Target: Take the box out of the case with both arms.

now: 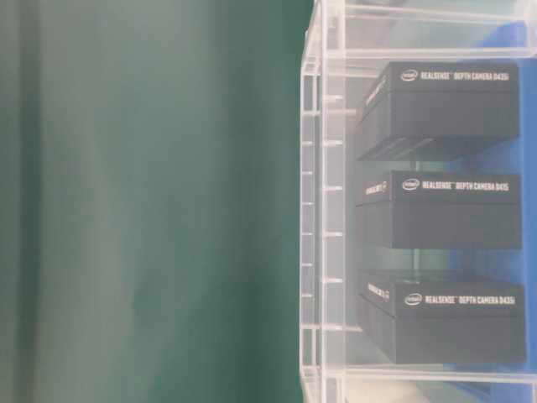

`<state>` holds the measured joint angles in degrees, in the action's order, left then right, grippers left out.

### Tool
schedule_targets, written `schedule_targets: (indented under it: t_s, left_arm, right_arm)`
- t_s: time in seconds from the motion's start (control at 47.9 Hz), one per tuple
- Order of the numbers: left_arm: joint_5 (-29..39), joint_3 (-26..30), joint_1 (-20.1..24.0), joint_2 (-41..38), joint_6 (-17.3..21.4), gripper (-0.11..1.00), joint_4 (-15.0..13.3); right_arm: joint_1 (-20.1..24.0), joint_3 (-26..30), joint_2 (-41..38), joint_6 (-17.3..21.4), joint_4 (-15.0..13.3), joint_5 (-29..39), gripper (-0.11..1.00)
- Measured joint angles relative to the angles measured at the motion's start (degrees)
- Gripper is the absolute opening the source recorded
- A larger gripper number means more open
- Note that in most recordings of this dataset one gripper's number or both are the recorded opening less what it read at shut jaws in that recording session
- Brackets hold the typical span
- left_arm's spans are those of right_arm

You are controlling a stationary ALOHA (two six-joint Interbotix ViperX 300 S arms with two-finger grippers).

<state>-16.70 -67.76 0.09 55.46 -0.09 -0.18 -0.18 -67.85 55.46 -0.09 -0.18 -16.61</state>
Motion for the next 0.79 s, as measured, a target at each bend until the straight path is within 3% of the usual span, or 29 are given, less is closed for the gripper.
schedule_targets:
  t_s: [0.459,0.605,0.793]
  left_arm:
    - [4.3,3.3,0.1,0.1,-0.4,0.0,1.4]
    - [5.4,7.2,0.1,0.3,-1.6,0.0,1.4]
    - [12.4,14.6,0.1,0.6,-1.9,0.0,1.4]
  right_arm:
    - [0.0,5.2,-2.8,1.7,0.1,4.2,0.0]
    - [0.0,11.3,-3.0,2.7,0.1,9.6,0.0]
    - [-0.1,22.1,-3.9,4.4,0.1,21.2,0.0]
